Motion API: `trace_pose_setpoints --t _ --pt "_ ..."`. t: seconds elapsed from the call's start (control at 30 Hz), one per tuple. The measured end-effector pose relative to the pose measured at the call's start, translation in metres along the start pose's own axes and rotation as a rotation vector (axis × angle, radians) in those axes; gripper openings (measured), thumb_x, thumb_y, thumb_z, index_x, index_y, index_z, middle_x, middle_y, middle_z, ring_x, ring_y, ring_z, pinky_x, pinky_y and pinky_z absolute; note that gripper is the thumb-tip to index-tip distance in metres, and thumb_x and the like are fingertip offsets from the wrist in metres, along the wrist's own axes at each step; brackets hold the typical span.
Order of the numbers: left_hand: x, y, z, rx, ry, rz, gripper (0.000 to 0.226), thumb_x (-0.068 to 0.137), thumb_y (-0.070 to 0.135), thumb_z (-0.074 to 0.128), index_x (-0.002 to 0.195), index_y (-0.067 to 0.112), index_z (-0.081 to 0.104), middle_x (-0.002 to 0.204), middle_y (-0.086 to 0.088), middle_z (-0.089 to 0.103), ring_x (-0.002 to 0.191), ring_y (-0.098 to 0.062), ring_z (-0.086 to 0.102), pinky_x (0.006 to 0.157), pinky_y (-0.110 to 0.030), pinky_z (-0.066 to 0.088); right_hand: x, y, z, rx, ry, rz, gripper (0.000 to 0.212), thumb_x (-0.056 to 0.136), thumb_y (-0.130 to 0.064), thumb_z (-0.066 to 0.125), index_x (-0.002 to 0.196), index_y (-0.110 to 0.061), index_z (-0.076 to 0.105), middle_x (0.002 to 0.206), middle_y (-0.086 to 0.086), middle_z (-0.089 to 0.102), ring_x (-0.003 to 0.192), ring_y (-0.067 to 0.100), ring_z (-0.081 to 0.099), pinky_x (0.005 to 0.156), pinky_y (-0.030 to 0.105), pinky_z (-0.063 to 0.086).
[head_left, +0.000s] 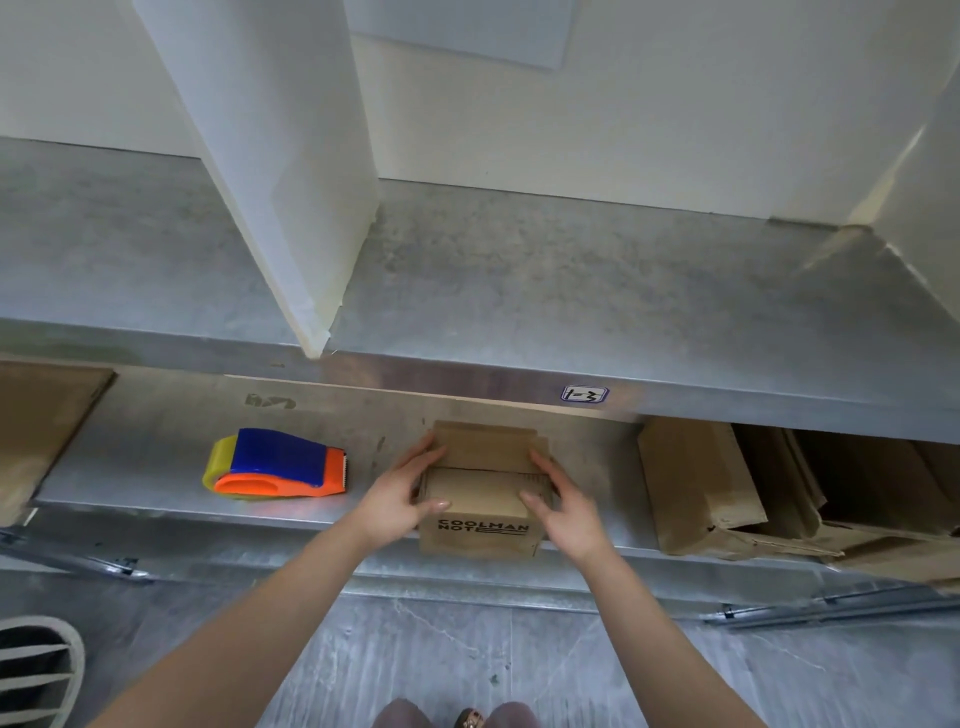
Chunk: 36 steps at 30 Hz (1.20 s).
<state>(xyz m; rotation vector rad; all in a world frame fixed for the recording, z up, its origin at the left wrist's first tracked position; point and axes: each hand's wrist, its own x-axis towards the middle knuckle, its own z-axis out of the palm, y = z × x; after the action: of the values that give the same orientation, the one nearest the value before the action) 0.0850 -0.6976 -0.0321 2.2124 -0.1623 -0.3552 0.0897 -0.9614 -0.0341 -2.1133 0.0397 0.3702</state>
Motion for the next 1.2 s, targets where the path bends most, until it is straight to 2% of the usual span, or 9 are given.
trace_pose_setpoints --t 0.1,0.27,0.47,0.67,0.8,0.93,1.03,1.1,1.2 --pt "0.002 -0.007 -0.003 -0.027 -0.022 -0.006 0.069 0.086 0.034 0.071 0.145 0.035 0.036 0.156 0.024 0.014 0.141 0.003 0.016 0.115 -0.026 0.024 0.001 0.002 0.0 0.003 0.011 -0.01 0.056 0.091 -0.028 0.067 0.141 -0.038 0.044 0.154 -0.002 0.039 0.142 0.013 0.034 0.113 0.021 0.025" --pt "0.002 -0.006 -0.007 0.034 -0.068 -0.01 0.066 0.089 0.04 0.065 0.145 0.043 0.031 0.155 0.032 0.006 0.141 0.004 0.014 0.112 -0.021 0.019 0.001 0.002 0.002 0.044 0.018 0.004 0.056 0.091 -0.027 0.067 0.14 -0.042 0.045 0.155 -0.005 0.036 0.143 0.01 0.031 0.111 0.017 0.023" --pt "-0.004 0.003 -0.007 0.259 -0.072 0.03 0.071 0.093 0.046 0.056 0.151 0.038 0.016 0.155 0.026 -0.005 0.145 -0.003 -0.012 0.119 -0.035 0.014 -0.006 0.001 0.004 -0.18 0.052 -0.088 0.058 0.094 -0.035 0.06 0.146 -0.037 0.037 0.161 0.004 0.02 0.147 0.023 0.023 0.117 0.035 0.025" --pt "-0.011 0.012 -0.006 0.418 -0.023 0.066 0.082 0.092 0.049 0.054 0.153 0.034 0.0 0.155 0.022 -0.018 0.146 -0.009 -0.016 0.12 -0.039 0.012 -0.021 -0.006 0.0 -0.278 0.1 -0.136 0.062 0.097 -0.041 0.051 0.152 -0.037 0.022 0.163 -0.002 0.012 0.15 0.022 0.011 0.118 0.039 0.018" --pt "-0.016 0.021 -0.008 0.534 0.007 0.096 0.083 0.093 0.049 0.053 0.153 0.032 -0.002 0.155 0.018 -0.021 0.147 -0.015 -0.015 0.121 -0.044 0.009 -0.029 -0.013 -0.001 -0.266 0.116 -0.143 0.061 0.098 -0.041 0.049 0.15 -0.044 0.017 0.163 -0.002 0.013 0.149 0.024 0.014 0.117 0.041 0.021" --pt "-0.022 0.026 -0.005 0.252 0.01 -0.042 0.077 0.093 0.036 0.058 0.152 0.039 0.007 0.161 0.01 -0.005 0.148 -0.021 0.008 0.119 -0.04 0.021 -0.031 -0.014 0.001 -0.052 0.086 -0.003 0.06 0.099 -0.033 0.052 0.149 -0.043 0.019 0.16 -0.002 0.024 0.144 0.026 0.03 0.112 0.04 0.034" --pt "-0.025 0.029 0.0 -0.013 0.011 -0.118 0.071 0.094 0.027 0.059 0.15 0.034 0.017 0.157 -0.005 0.026 0.14 -0.023 0.031 0.108 -0.025 0.028 -0.033 -0.016 0.005 0.157 0.066 0.098 0.051 0.097 -0.033 0.056 0.136 -0.053 0.029 0.154 0.0 0.037 0.135 0.027 0.044 0.1 0.046 0.051" --pt "-0.024 0.031 -0.001 -0.013 0.055 -0.118 0.067 0.094 0.025 0.06 0.149 0.03 0.023 0.151 -0.005 0.038 0.135 -0.023 0.04 0.101 -0.02 0.03 -0.031 -0.018 0.003 0.162 0.083 0.061 0.049 0.096 -0.031 0.058 0.133 -0.053 0.036 0.149 -0.004 0.042 0.137 0.024 0.042 0.095 0.047 0.053" --pt "-0.016 0.036 -0.011 0.0 0.115 -0.072 0.065 0.093 0.025 0.062 0.148 0.031 0.029 0.149 0.0 0.041 0.136 -0.019 0.039 0.102 -0.018 0.029 -0.022 -0.028 -0.006 0.17 0.136 0.002 0.048 0.093 -0.027 0.06 0.128 -0.055 0.041 0.141 -0.01 0.049 0.136 0.018 0.041 0.099 0.047 0.05"
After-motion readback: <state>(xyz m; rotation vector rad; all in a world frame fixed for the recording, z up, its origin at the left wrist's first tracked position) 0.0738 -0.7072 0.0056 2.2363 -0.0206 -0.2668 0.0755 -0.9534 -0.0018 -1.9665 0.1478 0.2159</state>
